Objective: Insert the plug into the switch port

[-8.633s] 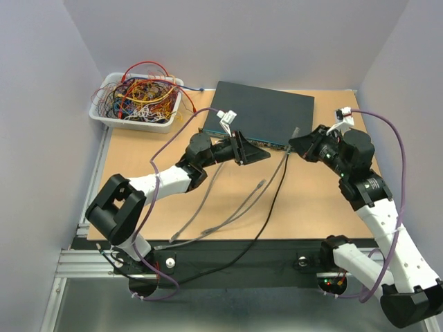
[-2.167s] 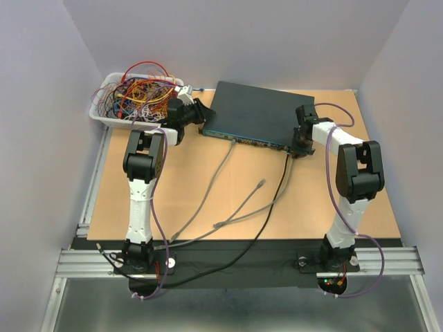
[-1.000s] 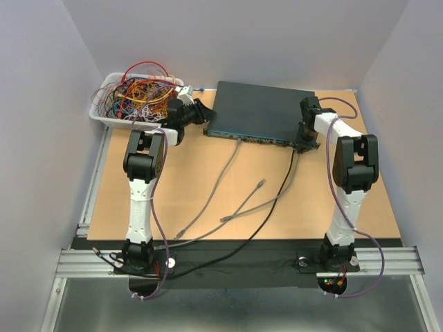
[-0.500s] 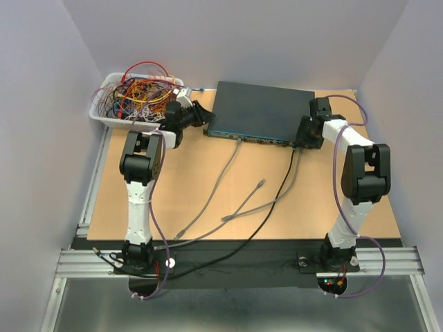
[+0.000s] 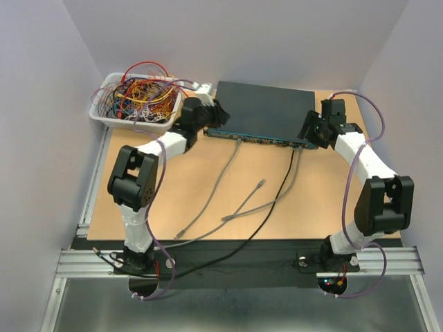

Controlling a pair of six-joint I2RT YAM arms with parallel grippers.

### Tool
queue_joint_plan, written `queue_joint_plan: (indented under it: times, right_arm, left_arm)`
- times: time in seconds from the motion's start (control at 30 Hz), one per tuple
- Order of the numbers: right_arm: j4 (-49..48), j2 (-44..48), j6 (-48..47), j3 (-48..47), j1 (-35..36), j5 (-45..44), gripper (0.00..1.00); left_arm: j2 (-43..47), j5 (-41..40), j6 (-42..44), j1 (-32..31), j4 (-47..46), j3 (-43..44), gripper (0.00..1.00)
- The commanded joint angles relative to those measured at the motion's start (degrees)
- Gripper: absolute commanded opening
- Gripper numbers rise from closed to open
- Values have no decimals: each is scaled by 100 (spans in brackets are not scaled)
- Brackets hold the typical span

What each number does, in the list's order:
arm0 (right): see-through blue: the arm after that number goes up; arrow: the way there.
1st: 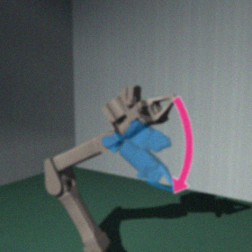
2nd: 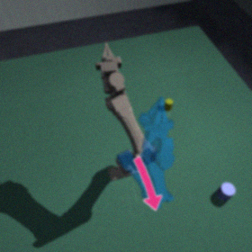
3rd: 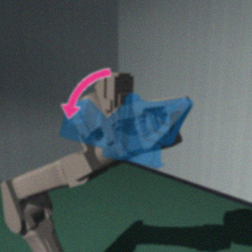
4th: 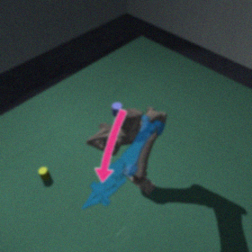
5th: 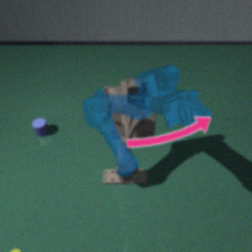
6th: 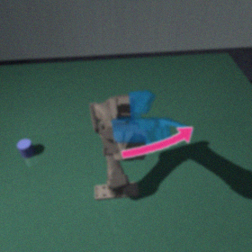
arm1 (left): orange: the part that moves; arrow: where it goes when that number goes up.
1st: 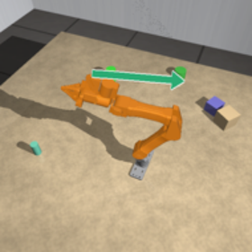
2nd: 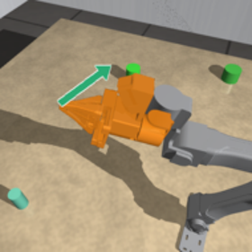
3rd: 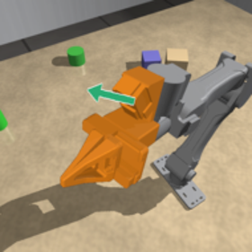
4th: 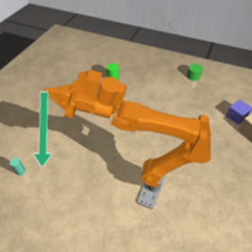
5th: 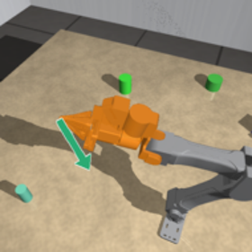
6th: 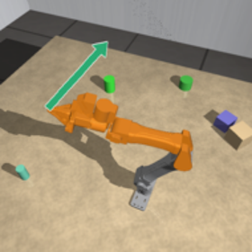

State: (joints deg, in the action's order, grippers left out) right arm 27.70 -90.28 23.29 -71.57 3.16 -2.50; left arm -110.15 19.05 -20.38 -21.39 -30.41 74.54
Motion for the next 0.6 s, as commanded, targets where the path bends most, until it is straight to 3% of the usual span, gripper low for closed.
queue_joint_plan:
  times: [0.0,0.27,0.57]
  right_arm:
    - [-178,563,115,310,176,372,67]
    - [-125,1363,158,837,255,540,70]
    - [-63,1733,97,1057,255,558,72]
  left_arm:
    - [204,-1120,825,-1032,1194,-335,36]
    - [73,-1641,1106,-2377,2266,-82,36]
    - [-481,-1607,1361,-2932,3024,306,36]
